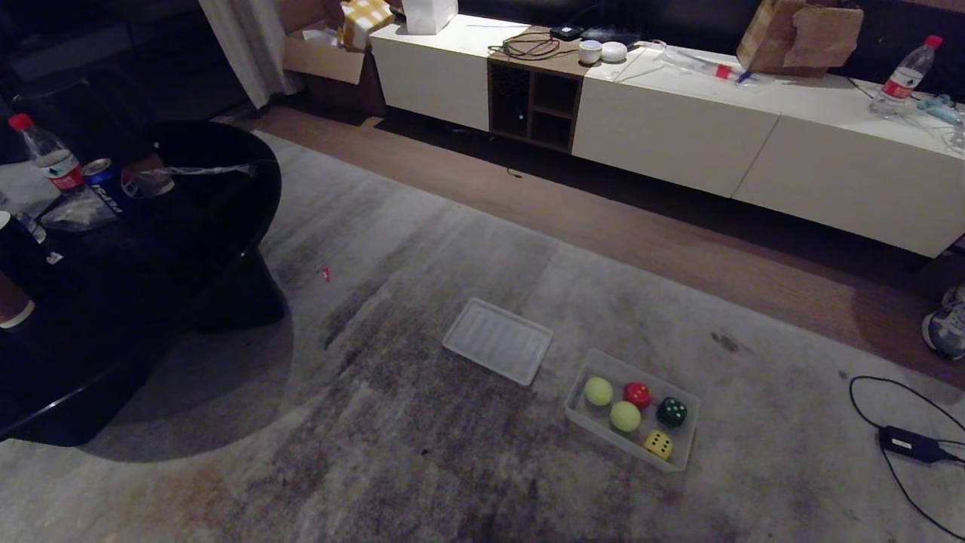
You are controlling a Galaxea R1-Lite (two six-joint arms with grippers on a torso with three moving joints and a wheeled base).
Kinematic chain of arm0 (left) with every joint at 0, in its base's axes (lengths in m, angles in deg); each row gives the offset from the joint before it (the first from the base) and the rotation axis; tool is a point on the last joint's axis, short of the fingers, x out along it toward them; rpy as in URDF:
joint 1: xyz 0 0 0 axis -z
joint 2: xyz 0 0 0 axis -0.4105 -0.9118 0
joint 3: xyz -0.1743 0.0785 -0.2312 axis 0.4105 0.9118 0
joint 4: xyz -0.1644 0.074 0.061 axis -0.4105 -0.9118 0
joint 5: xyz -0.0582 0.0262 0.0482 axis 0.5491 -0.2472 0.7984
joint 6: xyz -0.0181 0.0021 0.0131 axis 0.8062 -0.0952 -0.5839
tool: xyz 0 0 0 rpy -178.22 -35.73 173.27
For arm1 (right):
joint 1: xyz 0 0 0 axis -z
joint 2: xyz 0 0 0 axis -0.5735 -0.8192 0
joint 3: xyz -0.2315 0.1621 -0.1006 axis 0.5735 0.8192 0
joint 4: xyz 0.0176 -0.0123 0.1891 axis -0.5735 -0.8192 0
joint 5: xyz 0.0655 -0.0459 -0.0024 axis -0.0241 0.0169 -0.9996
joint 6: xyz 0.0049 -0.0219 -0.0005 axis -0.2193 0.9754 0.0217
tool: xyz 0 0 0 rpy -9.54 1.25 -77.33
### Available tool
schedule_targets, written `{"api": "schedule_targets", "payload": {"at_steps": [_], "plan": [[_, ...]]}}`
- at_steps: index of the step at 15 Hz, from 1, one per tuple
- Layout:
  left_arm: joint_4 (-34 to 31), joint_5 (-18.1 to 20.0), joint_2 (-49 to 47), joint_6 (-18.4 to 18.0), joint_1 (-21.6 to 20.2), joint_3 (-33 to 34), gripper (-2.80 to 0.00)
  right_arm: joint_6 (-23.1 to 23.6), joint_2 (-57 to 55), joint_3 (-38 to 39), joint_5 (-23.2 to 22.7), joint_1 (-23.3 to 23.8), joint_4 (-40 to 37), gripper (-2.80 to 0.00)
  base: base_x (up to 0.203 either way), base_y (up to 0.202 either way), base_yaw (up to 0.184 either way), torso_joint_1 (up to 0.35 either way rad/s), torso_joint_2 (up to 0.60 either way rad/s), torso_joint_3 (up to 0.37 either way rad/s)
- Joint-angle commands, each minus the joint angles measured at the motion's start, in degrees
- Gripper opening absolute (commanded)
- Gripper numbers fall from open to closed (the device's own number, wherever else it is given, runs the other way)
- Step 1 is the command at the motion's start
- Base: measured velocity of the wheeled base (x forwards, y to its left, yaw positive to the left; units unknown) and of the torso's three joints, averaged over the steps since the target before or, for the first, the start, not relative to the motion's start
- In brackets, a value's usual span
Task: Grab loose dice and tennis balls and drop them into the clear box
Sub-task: Put the toys in the box
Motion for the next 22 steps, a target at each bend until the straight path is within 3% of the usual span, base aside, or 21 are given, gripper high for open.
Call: {"api": "schedule_targets", "payload": {"at_steps": [1, 8, 16, 22], "plan": [[0.0, -0.1, -0.1, 0.2, 0.0, 0.1, -2.8, 0.0, 0.0, 0.0, 0.0, 0.0, 0.0, -2.8, 0.0, 0.0, 0.0, 0.002, 0.01, -0.205], [0.0, -0.1, -0.1, 0.2, 0.0, 0.1, -2.8, 0.0, 0.0, 0.0, 0.0, 0.0, 0.0, -2.8, 0.0, 0.0, 0.0, 0.002, 0.0, -0.199], [-0.1, 1.4, -0.1, -3.1, 0.0, 0.1, -2.8, 0.0, -0.1, 0.0, 0.0, 0.0, 0.0, -2.8, 0.0, 0.0, 0.0, 0.0, 0.0, -0.202], [-0.2, 1.8, -0.1, -3.2, 0.1, 0.1, -2.8, 0.0, 0.0, 0.0, 0.0, 0.0, 0.0, -2.8, 0.0, 0.0, 0.0, 0.003, 0.01, -0.194]]}}
